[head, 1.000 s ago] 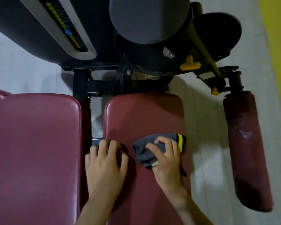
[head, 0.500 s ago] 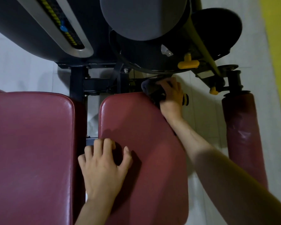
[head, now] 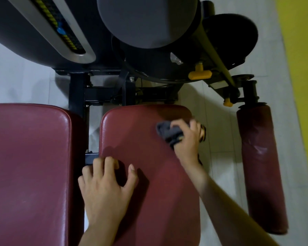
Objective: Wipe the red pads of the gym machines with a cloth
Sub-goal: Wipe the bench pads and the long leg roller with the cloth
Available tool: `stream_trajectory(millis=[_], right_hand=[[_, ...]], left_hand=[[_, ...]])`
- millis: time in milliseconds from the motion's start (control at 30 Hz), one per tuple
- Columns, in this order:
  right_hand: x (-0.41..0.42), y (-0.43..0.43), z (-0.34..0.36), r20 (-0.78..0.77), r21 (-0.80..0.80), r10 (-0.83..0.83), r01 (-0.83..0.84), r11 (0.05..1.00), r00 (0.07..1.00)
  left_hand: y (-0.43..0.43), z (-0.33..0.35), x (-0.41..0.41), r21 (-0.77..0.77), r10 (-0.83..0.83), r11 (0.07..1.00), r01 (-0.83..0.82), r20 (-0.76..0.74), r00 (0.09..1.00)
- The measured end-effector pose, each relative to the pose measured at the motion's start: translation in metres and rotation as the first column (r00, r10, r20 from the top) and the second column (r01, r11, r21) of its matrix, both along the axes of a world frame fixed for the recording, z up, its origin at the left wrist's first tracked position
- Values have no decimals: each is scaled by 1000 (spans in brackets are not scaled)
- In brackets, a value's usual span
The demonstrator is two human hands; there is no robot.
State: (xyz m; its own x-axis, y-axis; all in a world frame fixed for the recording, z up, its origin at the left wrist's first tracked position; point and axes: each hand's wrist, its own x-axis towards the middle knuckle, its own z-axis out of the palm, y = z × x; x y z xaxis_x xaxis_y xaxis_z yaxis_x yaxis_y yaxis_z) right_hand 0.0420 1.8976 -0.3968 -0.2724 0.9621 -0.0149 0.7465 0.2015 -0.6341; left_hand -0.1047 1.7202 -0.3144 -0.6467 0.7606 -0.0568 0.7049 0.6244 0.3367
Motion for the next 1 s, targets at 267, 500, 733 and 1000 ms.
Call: stream_trajectory(millis=[267,500,733,1000], right_hand=[[-34,69,0,-67,98,-51,58,993,996],[25,-64,14,-26,63,63,-61,996,998],[90,-214,20,20,-86,59,-57,995,998],[21,-118,37,38,27,-3,2,1000,999]], left_hand=[[-1,-2,0,16,0,1000,0,-30,1000],[-2,-5,0,12,-22,1000,23,-54,998],[-4,-5,1,12,-28,1000,29,-67,997],[-6,-7,0,24,-44,999,47,-99,994]])
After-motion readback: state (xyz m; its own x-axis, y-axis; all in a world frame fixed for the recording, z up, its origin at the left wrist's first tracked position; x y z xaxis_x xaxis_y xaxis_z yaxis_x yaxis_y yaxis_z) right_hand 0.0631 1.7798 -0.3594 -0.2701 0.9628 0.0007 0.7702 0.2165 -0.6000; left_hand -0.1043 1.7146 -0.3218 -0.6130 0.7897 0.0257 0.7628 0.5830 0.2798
